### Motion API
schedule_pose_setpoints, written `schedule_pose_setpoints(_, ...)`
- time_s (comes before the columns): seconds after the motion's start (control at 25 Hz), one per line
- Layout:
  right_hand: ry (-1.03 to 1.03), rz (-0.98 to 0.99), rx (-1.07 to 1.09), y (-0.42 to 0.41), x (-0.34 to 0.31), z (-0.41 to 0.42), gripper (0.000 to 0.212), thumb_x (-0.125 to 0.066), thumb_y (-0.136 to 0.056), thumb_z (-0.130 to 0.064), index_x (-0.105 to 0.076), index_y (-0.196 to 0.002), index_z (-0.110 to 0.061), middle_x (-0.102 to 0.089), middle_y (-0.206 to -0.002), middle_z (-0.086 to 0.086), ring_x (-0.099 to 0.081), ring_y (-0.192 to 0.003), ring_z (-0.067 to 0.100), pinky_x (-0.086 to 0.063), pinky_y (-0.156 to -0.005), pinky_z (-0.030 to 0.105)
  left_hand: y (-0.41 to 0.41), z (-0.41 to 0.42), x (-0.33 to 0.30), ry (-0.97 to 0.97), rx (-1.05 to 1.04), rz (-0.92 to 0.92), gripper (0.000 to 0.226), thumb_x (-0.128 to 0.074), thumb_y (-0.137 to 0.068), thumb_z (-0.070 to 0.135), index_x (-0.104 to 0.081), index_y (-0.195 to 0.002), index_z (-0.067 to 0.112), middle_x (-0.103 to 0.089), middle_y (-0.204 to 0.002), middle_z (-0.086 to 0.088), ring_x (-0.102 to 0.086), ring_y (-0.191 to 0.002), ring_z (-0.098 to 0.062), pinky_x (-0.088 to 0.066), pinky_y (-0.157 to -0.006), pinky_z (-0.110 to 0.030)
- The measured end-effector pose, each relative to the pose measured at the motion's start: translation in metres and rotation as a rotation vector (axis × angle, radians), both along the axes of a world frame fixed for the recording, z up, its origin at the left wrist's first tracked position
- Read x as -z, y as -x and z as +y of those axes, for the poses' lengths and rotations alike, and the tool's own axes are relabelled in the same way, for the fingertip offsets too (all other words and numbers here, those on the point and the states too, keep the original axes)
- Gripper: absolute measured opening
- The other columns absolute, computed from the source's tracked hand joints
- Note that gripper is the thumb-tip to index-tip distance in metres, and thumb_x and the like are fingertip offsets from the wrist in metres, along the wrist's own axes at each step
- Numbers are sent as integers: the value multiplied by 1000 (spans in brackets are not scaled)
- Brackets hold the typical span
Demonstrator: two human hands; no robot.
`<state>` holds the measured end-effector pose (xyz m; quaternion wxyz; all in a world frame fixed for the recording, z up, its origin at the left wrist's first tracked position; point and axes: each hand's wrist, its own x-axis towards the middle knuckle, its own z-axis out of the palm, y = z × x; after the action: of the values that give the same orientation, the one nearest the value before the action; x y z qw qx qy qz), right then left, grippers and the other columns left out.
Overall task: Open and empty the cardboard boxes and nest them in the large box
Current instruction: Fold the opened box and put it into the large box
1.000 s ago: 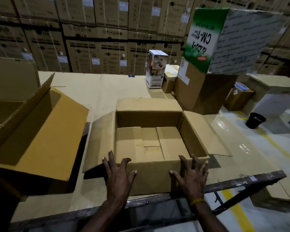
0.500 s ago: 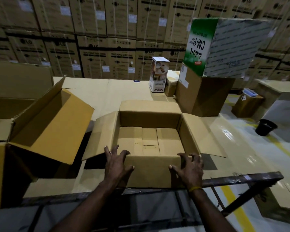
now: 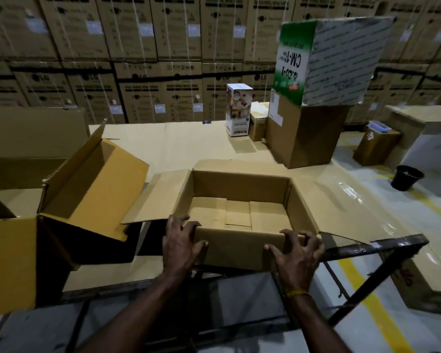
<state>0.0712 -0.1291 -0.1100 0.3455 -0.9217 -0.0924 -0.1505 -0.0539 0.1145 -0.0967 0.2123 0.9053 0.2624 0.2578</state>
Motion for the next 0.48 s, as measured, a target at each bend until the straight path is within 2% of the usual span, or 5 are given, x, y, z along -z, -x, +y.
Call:
schedule_pose_setpoints(0.24,-95,-185,145,52,-42,11,48,-93,-59,-33,-70,-101,-28,-41,-129,11,-30,-128,45,-41,-97,57,12,19,-37,24,107,-127,48,-85,-69,30,-66,-114,28,-44,-142,-2,-19,-146,-30,-35,-107,-62)
schedule_pose_setpoints(0.48,-146,-346,324,111,-109,48,48,-92,-62,-34,-71,-104,-26,-43,-129,13,-34,-123,41,-36,-97,47,29,68,-110,7,296,-280,50,-84,-70,28,-66,-116,27,-40,-145,-1,-20,-146,-27,-37,-102,-60)
